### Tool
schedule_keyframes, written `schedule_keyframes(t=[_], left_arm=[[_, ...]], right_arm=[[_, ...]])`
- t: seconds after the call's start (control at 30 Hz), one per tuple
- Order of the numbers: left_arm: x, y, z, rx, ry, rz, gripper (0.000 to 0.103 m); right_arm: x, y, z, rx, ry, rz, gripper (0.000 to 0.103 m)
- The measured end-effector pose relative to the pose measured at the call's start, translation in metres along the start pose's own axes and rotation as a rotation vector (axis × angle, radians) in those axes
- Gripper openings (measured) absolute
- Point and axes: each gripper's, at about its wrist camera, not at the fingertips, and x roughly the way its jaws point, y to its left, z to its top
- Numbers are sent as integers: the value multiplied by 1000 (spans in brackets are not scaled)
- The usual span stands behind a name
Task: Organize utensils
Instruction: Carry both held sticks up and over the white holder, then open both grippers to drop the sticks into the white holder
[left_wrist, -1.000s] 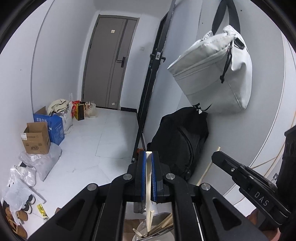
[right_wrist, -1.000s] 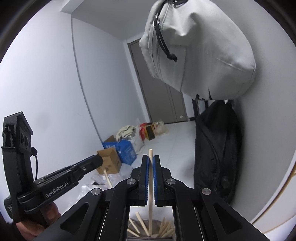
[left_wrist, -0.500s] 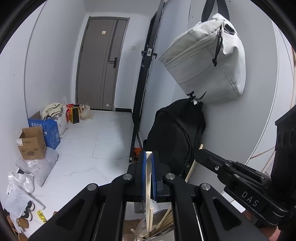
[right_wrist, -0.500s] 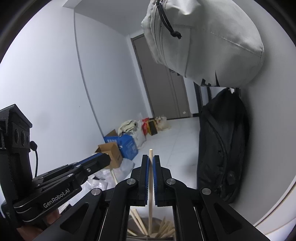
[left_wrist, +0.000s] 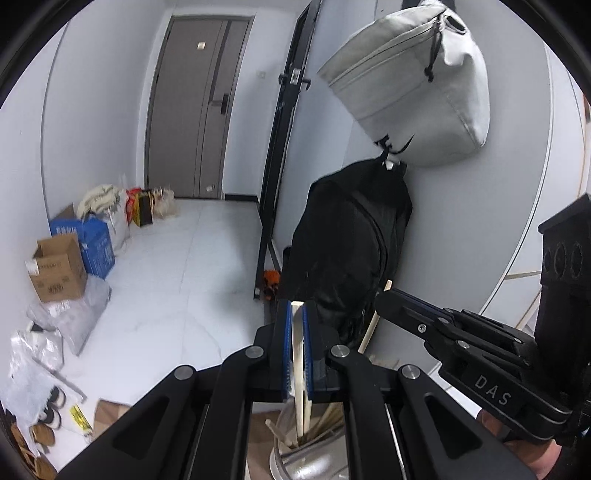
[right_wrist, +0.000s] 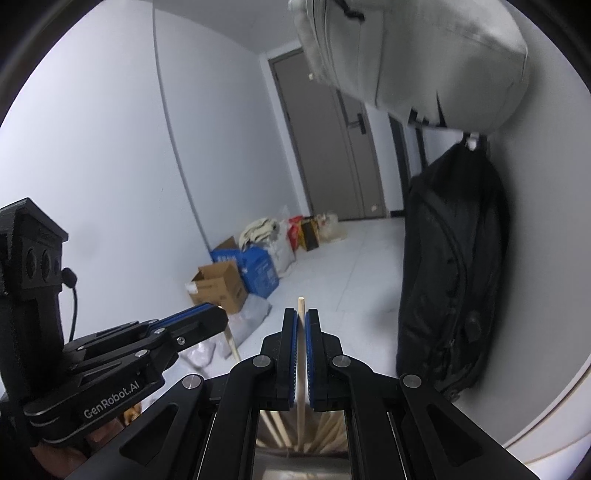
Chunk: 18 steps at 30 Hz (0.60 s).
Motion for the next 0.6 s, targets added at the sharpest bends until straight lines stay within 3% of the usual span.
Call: schedule_keyframes(t=[0.4,0.47,0.6], left_arm=[[9,2,-9,0,138,-124,2],[9,3,-8,-8,169,-132,3],[-2,7,-9,-15,161,-105,32]], right_arm=[[-2,0,-34,10,115,85,7],[-7,-2,-36,27,120,82,19],[-29,-7,-38,48,77,64,31]])
